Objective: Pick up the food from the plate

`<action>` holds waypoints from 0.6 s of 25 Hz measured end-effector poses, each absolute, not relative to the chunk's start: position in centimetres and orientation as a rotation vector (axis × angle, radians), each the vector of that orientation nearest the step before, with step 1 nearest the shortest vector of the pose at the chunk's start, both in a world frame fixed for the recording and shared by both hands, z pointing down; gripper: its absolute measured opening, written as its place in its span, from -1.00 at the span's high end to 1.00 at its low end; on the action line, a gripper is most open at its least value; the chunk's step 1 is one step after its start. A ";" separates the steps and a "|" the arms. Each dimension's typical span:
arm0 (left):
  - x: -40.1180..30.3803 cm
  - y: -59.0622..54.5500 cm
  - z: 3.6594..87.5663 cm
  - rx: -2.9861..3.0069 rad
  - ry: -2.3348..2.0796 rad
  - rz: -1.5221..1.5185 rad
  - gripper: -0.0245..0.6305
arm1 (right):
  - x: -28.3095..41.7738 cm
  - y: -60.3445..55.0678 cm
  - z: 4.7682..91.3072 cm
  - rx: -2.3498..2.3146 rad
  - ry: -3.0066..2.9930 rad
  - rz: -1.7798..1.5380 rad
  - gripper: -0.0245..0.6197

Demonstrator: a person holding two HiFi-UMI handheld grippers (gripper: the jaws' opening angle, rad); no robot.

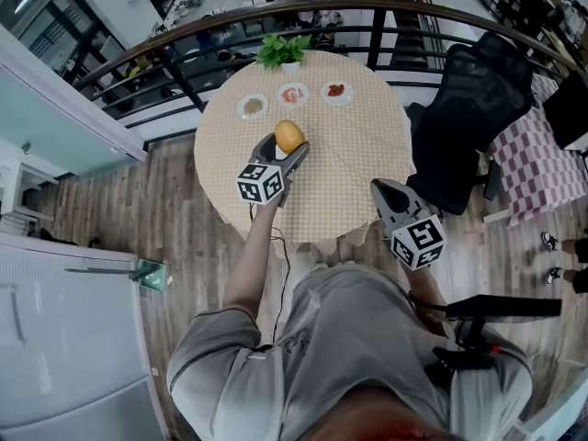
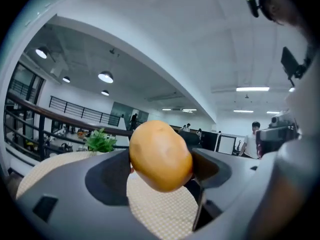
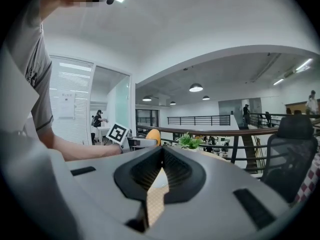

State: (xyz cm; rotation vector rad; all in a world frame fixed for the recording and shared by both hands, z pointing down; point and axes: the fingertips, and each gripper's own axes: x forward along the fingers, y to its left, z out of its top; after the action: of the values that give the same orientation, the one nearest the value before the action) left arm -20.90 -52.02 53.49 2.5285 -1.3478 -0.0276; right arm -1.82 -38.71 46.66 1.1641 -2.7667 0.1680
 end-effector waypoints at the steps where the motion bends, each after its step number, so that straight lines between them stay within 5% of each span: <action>1: -20.3 -51.2 51.9 2.567 -1.352 -0.045 -0.26 | -1.9 -39.0 46.5 1.157 -2.777 0.155 0.88; 10: -16.7 -40.7 38.9 2.911 -1.474 -0.222 -0.26 | -2.9 -40.9 44.8 1.120 -2.868 0.076 0.88; 15: -16.0 -36.8 38.2 2.963 -1.555 -0.150 -0.26 | -2.2 -41.3 44.5 1.135 -2.872 0.078 0.88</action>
State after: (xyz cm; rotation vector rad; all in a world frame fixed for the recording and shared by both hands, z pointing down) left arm -15.98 -36.79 38.18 2.9632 -1.5549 -0.1501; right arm -2.17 -41.27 44.54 1.1351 -2.8718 0.0776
